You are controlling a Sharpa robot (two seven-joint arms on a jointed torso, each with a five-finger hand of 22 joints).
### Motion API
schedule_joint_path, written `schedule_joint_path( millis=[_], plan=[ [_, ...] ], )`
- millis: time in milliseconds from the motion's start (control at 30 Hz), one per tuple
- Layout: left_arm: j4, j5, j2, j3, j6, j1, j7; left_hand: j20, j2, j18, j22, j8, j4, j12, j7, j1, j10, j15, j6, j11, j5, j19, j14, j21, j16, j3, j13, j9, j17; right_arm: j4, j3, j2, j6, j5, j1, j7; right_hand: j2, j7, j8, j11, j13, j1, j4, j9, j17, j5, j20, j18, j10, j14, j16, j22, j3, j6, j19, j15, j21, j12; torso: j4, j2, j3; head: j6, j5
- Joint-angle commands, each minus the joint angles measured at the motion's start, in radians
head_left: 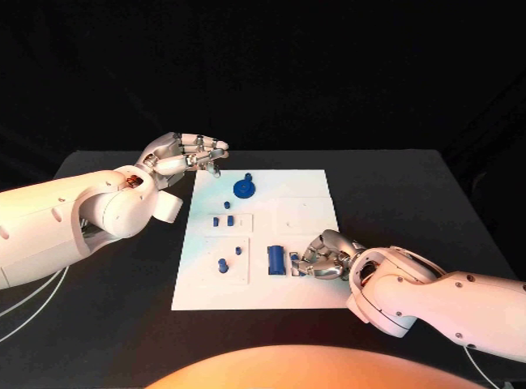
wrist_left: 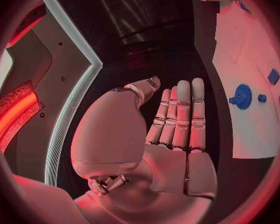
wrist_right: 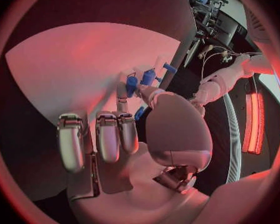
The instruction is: Assemble the parts on the task board
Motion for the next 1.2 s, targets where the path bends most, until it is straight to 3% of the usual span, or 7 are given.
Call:
schedule_joint_path(
  millis=[33,333,600,1000,1200],
  plan=[
    [0.003,0.004,0.001,0.001,0.011,0.000,0.003,0.001,0.009,0.013,-0.001,0.003,0.006,0.007,-0.003,0.000,-0.007,0.002,-0.004,0.001,0.000,0.008,-0.001,-0.004,0.000,0.002,-0.002,-0.001,0.000,0.002,0.000,0.000,0.005,0.000,-0.001,0.013,0.003,-0.004,-0.001,-0.005,0.264,-0.016,-0.021,-0.002,0.263,-0.004,-0.003,-0.007,0.104,0.106,0.005,0.263,0.026,0.010,0.106,-0.004,0.005,0.004,-0.0002,0.000,0.0000,0.000,0.000],
    [0.003,0.004,0.001,0.001,0.012,0.000,0.001,0.001,0.010,0.013,-0.001,0.003,0.008,0.007,-0.003,0.000,-0.007,0.002,-0.004,0.001,0.000,0.009,-0.001,-0.005,0.000,0.002,-0.002,-0.001,0.000,-0.004,0.000,0.003,0.007,0.002,-0.001,0.013,-0.026,-0.002,-0.001,-0.003,0.264,-0.097,0.033,-0.006,0.263,0.012,-0.003,-0.007,0.104,0.106,0.005,0.263,-0.037,0.016,0.106,-0.003,0.005,0.004,-0.0008,0.000,-0.0001,0.003,0.000],
    [0.002,0.004,0.001,0.001,0.012,0.000,0.000,0.001,0.011,0.013,-0.002,0.004,0.009,0.008,-0.003,-0.001,-0.007,0.002,-0.005,0.001,0.000,0.009,-0.001,-0.006,0.000,0.002,-0.002,-0.001,0.000,-0.010,0.000,0.012,0.004,0.003,0.001,0.016,-0.032,-0.002,-0.002,-0.003,0.264,-0.145,0.087,-0.009,0.263,0.038,-0.002,-0.007,0.104,0.106,0.005,0.263,-0.097,0.020,0.106,-0.003,0.005,0.004,0.0002,0.000,0.0003,0.005,-0.001],
    [0.002,0.004,0.001,0.001,0.012,0.000,-0.001,0.001,0.013,0.013,-0.002,0.004,0.011,0.008,-0.003,-0.002,-0.008,0.003,-0.004,0.001,0.000,0.009,-0.001,-0.006,0.000,0.002,-0.002,-0.001,0.000,-0.013,0.000,0.008,0.017,0.008,0.002,0.030,-0.037,-0.003,-0.002,-0.004,0.264,-0.145,0.089,-0.010,0.263,0.047,-0.003,-0.007,0.104,0.106,0.005,0.263,-0.117,0.019,0.106,-0.003,0.005,0.004,-0.0002,0.000,0.0001,0.004,0.000],
    [0.003,0.004,-0.001,0.001,0.011,0.000,-0.001,0.001,0.013,0.013,-0.002,0.004,0.011,0.008,-0.003,-0.002,-0.008,0.003,-0.004,0.001,0.000,0.009,-0.001,-0.006,0.000,0.002,-0.002,-0.001,0.000,0.000,0.000,-0.012,0.039,0.021,0.003,0.054,-0.044,-0.003,-0.003,-0.004,0.264,-0.108,0.074,-0.011,0.263,0.027,-0.003,-0.007,0.104,0.106,0.005,0.263,-0.133,0.017,0.106,-0.004,0.005,0.004,-0.0010,0.000,0.0003,0.004,0.003]
  ],
)
